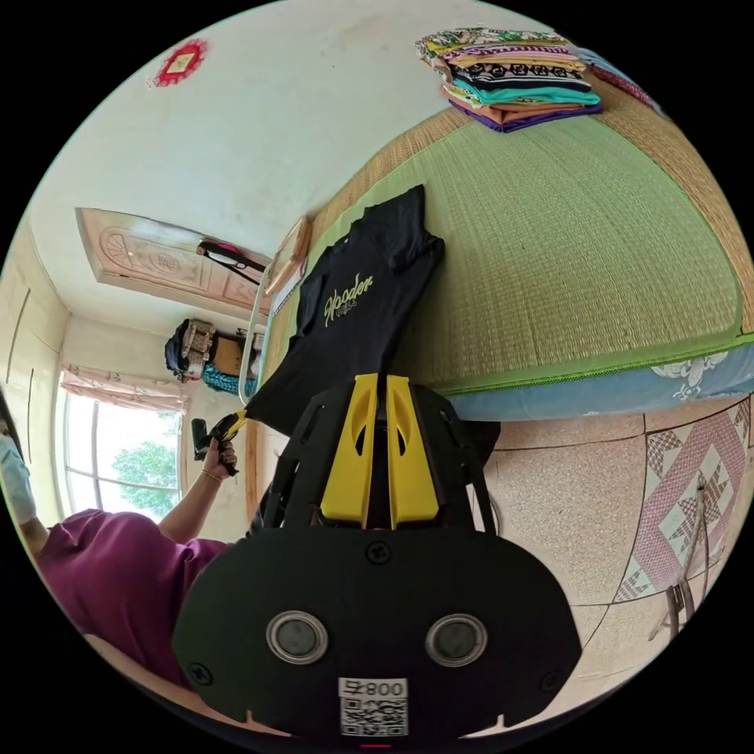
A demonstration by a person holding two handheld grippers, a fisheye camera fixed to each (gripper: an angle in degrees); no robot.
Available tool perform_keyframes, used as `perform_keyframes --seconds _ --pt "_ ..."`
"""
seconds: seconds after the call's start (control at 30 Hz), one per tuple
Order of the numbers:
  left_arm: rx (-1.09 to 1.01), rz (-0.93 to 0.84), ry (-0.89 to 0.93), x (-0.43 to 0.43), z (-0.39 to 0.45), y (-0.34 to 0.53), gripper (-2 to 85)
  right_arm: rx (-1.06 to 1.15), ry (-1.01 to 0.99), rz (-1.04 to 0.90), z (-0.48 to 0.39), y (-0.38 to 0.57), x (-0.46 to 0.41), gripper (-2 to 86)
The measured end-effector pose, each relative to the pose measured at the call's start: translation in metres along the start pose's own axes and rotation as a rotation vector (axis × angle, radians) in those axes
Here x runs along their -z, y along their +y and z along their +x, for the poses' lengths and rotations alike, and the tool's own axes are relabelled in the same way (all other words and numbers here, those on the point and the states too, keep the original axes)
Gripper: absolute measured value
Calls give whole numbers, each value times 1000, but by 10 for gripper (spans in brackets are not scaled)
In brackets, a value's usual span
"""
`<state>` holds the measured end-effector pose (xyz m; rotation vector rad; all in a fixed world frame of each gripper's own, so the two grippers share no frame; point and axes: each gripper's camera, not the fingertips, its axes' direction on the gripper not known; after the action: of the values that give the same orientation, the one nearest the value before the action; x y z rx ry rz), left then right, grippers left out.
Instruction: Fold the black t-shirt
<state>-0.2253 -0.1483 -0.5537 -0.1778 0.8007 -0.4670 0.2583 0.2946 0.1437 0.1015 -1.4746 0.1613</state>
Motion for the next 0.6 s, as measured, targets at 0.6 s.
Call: perform_keyframes --seconds 0.6 --pt "-25 92 102 106 41 84 15 88 -97 42 -29 91 70 19"
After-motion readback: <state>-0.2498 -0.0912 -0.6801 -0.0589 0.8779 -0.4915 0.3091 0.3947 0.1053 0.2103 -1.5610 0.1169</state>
